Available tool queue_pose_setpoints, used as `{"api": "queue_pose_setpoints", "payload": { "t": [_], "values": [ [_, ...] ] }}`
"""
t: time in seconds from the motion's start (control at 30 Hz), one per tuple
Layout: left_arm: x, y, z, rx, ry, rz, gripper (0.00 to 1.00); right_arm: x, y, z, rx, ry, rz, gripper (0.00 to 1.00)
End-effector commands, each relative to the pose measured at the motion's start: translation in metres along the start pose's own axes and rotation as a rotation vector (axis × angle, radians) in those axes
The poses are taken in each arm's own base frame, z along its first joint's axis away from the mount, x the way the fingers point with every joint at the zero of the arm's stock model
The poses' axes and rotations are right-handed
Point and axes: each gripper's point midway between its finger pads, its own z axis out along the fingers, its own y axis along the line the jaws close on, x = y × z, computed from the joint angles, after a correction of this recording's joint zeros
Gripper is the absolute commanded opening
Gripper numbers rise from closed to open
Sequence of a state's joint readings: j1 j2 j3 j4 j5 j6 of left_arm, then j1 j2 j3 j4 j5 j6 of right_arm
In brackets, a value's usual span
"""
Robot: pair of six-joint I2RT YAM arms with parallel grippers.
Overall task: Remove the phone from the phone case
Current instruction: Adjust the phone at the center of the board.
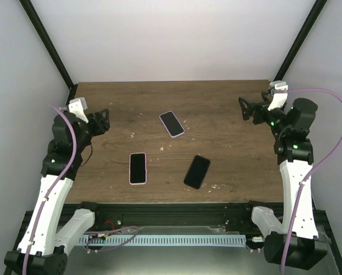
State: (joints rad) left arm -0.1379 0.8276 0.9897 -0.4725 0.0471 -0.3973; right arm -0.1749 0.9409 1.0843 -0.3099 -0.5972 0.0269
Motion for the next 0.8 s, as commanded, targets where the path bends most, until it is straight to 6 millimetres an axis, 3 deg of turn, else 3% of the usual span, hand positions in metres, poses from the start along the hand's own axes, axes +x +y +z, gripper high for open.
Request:
{"api": "queue_pose_setpoints", "payload": {
  "t": [0.0, 0.1, 0.17, 0.27, 0.33, 0.43, 0.5, 0.63, 0.77],
  "values": [
    [-0.009, -0.002, -0.003, 0.008, -0.028, -0.010, 0.70, -0.002, 0.001, -0.003, 0.018, -0.016, 0.004, 1.00],
    [-0.004, -0.001, -0.002, 0.015, -0.024, -0.012, 0.73, 0.011, 0.007, -0.001, -0.030, 0.000, 0.005, 1.00],
    [0.005, 0.003, 0.002, 0.018, -0.030, -0.032, 0.83, 0.023, 0.015, 0.001, -0.089, 0.015, -0.028, 1.00],
    [0.034, 0.004, 0.014, 0.070, 0.019, -0.078, 0.99, 0.050, 0.033, 0.005, -0.226, 0.058, -0.073, 1.00],
    [0.057, -0.001, 0.023, 0.138, 0.076, -0.123, 1.00, 0.071, 0.036, 0.011, -0.279, 0.100, -0.054, 1.00],
    [0.089, -0.033, 0.033, 0.378, 0.176, -0.176, 1.00, 0.112, 0.031, 0.024, -0.325, 0.187, 0.004, 1.00],
    [0.118, -0.047, 0.050, 0.391, 0.286, -0.199, 1.00, 0.137, 0.029, 0.032, -0.349, 0.259, 0.038, 1.00],
    [0.173, -0.090, 0.069, 0.229, 0.467, 0.106, 1.00, 0.178, 0.016, 0.049, -0.329, 0.384, 0.102, 0.99],
    [0.220, -0.134, 0.088, 0.151, 0.534, 0.401, 1.00, 0.196, 0.006, 0.063, -0.295, 0.460, 0.141, 0.98]
  ]
}}
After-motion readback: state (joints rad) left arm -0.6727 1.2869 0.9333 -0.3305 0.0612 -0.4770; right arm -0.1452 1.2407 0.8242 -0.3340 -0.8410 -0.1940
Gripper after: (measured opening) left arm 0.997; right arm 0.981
